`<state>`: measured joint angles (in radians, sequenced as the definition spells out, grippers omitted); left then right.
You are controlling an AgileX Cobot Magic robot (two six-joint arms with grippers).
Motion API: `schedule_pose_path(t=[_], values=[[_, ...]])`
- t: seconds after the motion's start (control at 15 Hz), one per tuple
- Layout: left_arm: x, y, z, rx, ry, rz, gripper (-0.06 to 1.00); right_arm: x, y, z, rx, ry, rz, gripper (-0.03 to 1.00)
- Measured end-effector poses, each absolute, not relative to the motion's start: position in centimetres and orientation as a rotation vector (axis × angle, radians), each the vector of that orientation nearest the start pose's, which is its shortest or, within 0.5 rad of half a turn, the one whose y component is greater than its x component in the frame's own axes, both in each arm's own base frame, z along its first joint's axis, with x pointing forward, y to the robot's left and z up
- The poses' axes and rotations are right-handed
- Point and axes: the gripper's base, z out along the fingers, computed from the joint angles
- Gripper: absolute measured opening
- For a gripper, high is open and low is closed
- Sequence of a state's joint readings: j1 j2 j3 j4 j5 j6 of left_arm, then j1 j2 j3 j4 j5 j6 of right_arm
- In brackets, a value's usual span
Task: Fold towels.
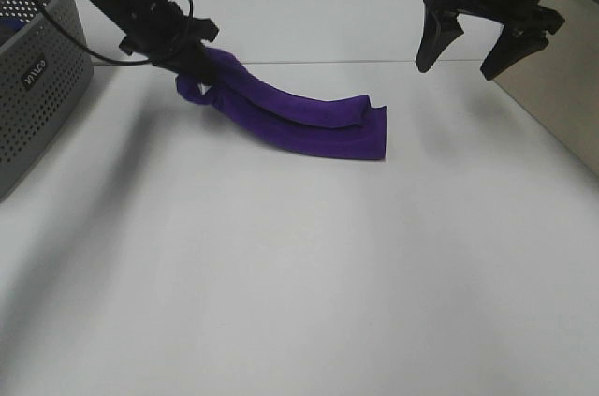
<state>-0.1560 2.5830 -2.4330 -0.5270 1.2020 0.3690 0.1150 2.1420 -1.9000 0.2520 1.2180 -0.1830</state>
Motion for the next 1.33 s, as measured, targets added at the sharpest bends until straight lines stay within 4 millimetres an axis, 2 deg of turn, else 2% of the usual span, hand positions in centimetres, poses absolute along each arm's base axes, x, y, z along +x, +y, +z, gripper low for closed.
schedule_pose_path(t=[0.13, 0.27, 0.6, 0.67, 0.73, 0.87, 0.93, 1.13, 1.33], values=[[52.5, -14.7, 19.1, 0.587, 2.584, -0.687, 0.05, 44.5, 7.3, 25.1, -0.33, 2.866, 0.349, 0.89], [51.4, -18.8, 20.4, 0.683, 2.534, -0.71, 0.05, 43.9, 7.2, 26.9, -0.322, 2.827, 0.346, 0.89], [48.2, -26.9, 19.6, 0.841, 2.509, -0.655, 0.06, 41.7, 7.1, 32.5, -0.316, 2.7, 0.363, 0.89], [48.0, -27.7, 18.9, 0.83, 2.524, -0.666, 0.08, 41.5, 7.1, 32.9, -0.313, 2.692, 0.368, 0.89], [47.9, -28.2, 18.3, 0.809, 2.534, -0.672, 0.15, 41.5, 7.1, 33.0, -0.31, 2.689, 0.37, 0.89], [48.0, -29.2, 17.1, 0.767, 2.52, -0.704, 0.41, 41.2, 7.1, 33.4, -0.311, 2.68, 0.37, 0.89], [47.8, -30.0, 17.4, 0.734, 2.488, -0.772, 0.52, 41.1, 7.1, 33.8, -0.31, 2.672, 0.371, 0.89], [47.2, -31.8, 18.2, 0.728, 2.4, -0.936, 0.6, 40.9, 7.1, 34.2, -0.31, 2.661, 0.374, 0.89], [47.1, -32.0, 18.4, 0.755, 2.384, -0.926, 0.61, 40.8, 7.1, 34.3, -0.312, 2.658, 0.374, 0.89]])
